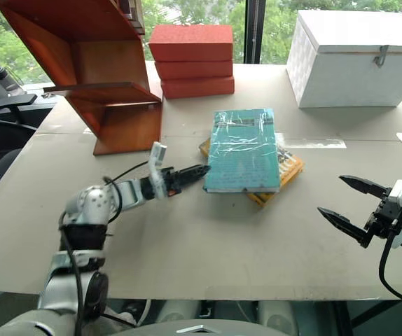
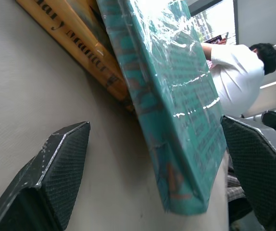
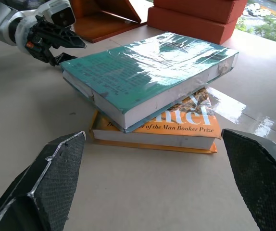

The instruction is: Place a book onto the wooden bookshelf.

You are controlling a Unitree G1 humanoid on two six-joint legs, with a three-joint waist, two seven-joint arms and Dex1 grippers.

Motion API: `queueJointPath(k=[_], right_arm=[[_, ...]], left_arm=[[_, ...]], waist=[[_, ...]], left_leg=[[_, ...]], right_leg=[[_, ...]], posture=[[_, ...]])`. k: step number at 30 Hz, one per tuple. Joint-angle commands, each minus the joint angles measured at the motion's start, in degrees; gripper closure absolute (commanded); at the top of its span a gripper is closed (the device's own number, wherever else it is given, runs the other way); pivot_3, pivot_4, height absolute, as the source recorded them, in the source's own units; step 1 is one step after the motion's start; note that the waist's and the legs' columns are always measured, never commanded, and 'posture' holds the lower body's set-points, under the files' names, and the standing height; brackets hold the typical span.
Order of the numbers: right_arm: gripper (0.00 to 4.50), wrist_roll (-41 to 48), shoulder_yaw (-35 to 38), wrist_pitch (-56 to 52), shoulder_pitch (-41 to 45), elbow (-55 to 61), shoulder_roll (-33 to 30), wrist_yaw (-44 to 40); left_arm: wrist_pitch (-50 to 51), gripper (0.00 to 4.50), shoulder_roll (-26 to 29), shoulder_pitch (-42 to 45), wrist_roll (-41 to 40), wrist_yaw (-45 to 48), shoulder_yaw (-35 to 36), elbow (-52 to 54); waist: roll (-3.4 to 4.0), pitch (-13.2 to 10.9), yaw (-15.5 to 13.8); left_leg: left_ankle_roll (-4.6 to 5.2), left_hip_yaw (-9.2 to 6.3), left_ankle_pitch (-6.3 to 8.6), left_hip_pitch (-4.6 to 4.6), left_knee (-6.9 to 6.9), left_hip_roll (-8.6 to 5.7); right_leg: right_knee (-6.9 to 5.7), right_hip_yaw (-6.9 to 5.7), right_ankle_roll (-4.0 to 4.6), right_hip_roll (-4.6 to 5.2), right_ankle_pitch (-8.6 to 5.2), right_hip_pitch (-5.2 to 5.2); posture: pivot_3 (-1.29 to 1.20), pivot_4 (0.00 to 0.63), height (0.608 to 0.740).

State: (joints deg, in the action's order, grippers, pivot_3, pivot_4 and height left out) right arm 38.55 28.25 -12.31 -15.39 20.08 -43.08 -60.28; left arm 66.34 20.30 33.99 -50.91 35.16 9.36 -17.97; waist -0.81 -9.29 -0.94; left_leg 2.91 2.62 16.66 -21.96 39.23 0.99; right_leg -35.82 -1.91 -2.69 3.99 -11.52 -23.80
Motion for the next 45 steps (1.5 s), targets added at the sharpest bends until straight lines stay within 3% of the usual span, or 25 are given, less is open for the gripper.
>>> queueJointPath(k=[1, 2, 5, 11, 13, 18, 21, 25, 27, 31, 34, 38, 45], right_arm=[[0.0, 2.18, 3.43, -1.17, -1.24, 3.91, -0.56, 0.72], [0.0, 2.59, 3.77, -1.44, -1.7, 4.54, -0.47, 0.71], [0.0, 5.42, 4.94, -2.93, -2.58, 5.91, -0.29, 0.48], [0.0, 10.6, 6.76, -6.23, -3.15, 6.63, -0.84, -1.0], [0.0, 12.07, 7.17, -7.15, -2.88, 6.71, -1.14, -1.53], [0.0, 13.34, 7.61, -7.89, -0.55, 4.91, -1.62, -1.46], [0.0, 14.27, 8.51, -8.33, 2.72, 2.47, -1.99, -0.58], [0.0, 14.83, 9.1, -9.13, 7.92, -1.79, -3.01, 0.04], [0.0, 14.41, 8.33, -9.29, 10.77, -3.65, -3.62, 0.19], [0.0, 15.75, 5.76, -10.98, 18.1, -5.72, -3.75, 1.31], [0.0, 17.87, 4.39, -13.36, 22.3, -5.71, -3.3, 2.02], [0.0, 23.52, 3.14, -18.27, 27.31, -6.19, -2.69, 2.62], [0.0, 25.56, -1.4, -21.67, 33.11, -8.72, -1.09, 0.76]], left_arm=[[5.91, 0.03, -2.55, 5.16, -0.67, 1.01, -0.36, -6.11], [6.67, 0.03, -2.93, 6.16, -0.24, 1.42, -0.62, -6.99], [7.7, 0.84, -3.46, 7.74, 0.64, 2.32, -0.86, -8.48], [9.55, 3.78, -3.54, 8.3, 0.17, 2.35, 1.22, -8.04], [10.77, 4.46, -3.52, 8.0, -0.95, 1.92, 2.7, -6.39], [11.88, 4.46, -4.31, 6.42, -4.53, -0.06, 6.21, 5.21], [5.83, 4.46, -3.69, 5.79, -2.52, 0.62, 2.59, 19.18], [-9.76, 4.46, 1.3, 8.37, 9.64, 3.63, -8.1, 31.74], [-22.77, 4.46, 6.36, 11.2, 21.39, 6.25, -15.85, 34.39], [-49.45, 4.46, 15.39, 19.97, 45.65, 3.46, -23.72, 26.76], [-60.71, 4.46, 21.28, 23.16, 56.51, 1.62, -25.28, 21.6], [-64.03, 4.46, 28.26, 22.39, 66.52, 0.55, -24.68, 20.11], [-62.1, 4.46, 38.28, 15.76, 75.66, 0.8, -19.45, 20.44]], waist=[[-0.04, -0.03, 0.08], [-0.06, -0.03, 0.1], [-0.08, -0.05, 0.31], [-0.13, -0.09, 0.14], [-0.14, -0.09, 0.17], [-0.19, -0.13, 0.2], [-0.28, -0.23, 0.1], [-0.28, -0.23, -0.26], [-0.28, -0.25, -0.2], [-0.21, -0.33, -0.05], [-0.2, -0.38, 0.28], [-0.14, -0.42, 0.18], [-0.24, -0.48, 0.1]], left_leg=[[0.0, 0.0, 0.0, -0.02, 0.0, -0.02], [0.0, 0.0, 0.0, -0.02, 0.0, -0.03], [0.0, 0.0, 0.0, -0.02, -0.01, -0.02], [0.0, -0.06, 0.01, -0.04, -0.04, 0.08], [0.0, -0.05, 0.01, -0.03, -0.04, 0.1], [0.0, -0.05, 0.01, -0.04, -0.03, 0.13], [-0.01, -0.08, 0.0, -0.09, -0.03, 0.16], [-0.05, -0.06, -0.02, -0.1, -0.03, 0.12], [-0.04, -0.03, -0.01, -0.08, -0.03, 0.06], [-0.01, 0.06, 0.0, -0.08, -0.06, -0.12], [0.0, 0.09, 0.01, -0.05, -0.08, -0.06], [-0.01, 0.06, 0.0, -0.06, -0.2, 0.14], [-0.19, 0.11, -0.11, -0.93, 0.05, 0.1]], right_leg=[[0.01, 0.0, -0.02, 0.0, 0.0, -0.01], [0.01, 0.01, -0.06, 0.01, 0.03, -0.01], [0.01, 0.03, -0.16, 0.01, 0.14, -0.02], [0.01, 0.05, 0.05, 0.03, 0.02, -0.05], [0.01, 0.07, 0.06, 0.06, 0.02, -0.05], [0.0, 0.08, 0.07, 0.07, 0.03, -0.05], [0.0, 0.06, 0.08, 0.08, 0.04, -0.07], [0.03, 0.1, 0.12, 0.13, 0.04, -0.07], [0.04, 0.12, 0.13, 0.12, 0.04, -0.06], [0.1, 0.2, 0.15, 0.09, 0.05, -0.08], [0.1, 0.23, 0.15, 0.04, 0.06, -0.11], [0.1, 0.29, -0.09, -0.03, 0.17, -0.2], [0.05, 0.14, -0.22, 0.06, 0.21, -0.86]], posture=[[0.0, 0.15, 0.74], [0.0, 0.15, 0.74], [0.0, 0.15, 0.74], [0.0, 0.15, 0.74], [0.0, 0.15, 0.74], [0.0, 0.15, 0.74], [0.0, 0.15, 0.74], [0.0, 0.15, 0.74], [0.0, 0.15, 0.74], [0.0, 0.15, 0.74], [0.0, 0.15, 0.74], [0.0, 0.15, 0.74], [0.0, 0.15, 0.74]])
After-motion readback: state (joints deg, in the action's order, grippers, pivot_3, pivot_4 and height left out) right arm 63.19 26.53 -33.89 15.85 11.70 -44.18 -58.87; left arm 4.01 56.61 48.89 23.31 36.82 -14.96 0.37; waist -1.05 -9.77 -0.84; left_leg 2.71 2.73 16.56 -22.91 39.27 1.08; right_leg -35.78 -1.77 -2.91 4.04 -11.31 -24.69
